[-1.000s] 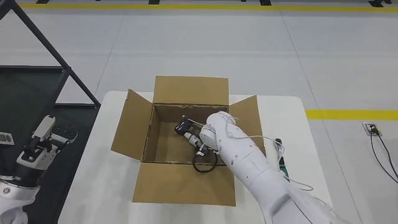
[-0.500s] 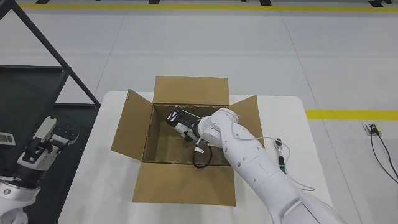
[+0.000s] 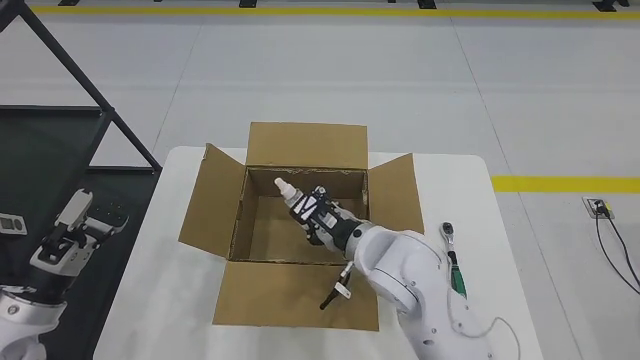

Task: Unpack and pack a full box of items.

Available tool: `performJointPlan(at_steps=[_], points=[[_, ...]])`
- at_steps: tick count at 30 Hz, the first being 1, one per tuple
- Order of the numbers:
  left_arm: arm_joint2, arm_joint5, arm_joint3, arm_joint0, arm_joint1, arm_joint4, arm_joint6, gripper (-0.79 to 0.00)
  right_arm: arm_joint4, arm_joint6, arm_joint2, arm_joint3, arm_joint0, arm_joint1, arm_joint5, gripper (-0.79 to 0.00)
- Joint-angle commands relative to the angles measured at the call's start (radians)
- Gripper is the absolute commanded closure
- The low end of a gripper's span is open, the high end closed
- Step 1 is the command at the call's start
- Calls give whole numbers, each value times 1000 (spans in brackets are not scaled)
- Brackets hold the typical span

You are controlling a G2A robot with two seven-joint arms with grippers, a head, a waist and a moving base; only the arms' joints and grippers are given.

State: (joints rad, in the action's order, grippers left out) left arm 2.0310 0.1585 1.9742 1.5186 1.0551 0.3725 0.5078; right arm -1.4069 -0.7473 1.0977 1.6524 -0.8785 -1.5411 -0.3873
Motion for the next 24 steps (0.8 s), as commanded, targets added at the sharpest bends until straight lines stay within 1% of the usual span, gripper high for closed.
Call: performJointPlan(at_steps=[1,8,10,12,16,21,24], points=[[2,0,0,2,0,0,-2,-785,-1,-1,-1,-3,2,0,0,0],[-4,0,0,1,1,1,2,-785,-3,1,-3,-7,-1,0,2,0],[-9,-1,4,-1,0,-4,8,-785,-25,9,-28,-36,1,-2,9,0],[-12,-2,7,-3,0,-9,11,-785,-14,26,-36,-35,12,-5,26,0],[-16,-7,11,-5,-1,-13,15,-785,44,80,23,93,-24,2,55,0],[-25,-10,13,-10,-1,-14,22,-785,89,126,162,338,-151,21,109,0],[-30,-12,13,-14,-2,-17,25,-785,112,131,252,465,-232,32,139,0]])
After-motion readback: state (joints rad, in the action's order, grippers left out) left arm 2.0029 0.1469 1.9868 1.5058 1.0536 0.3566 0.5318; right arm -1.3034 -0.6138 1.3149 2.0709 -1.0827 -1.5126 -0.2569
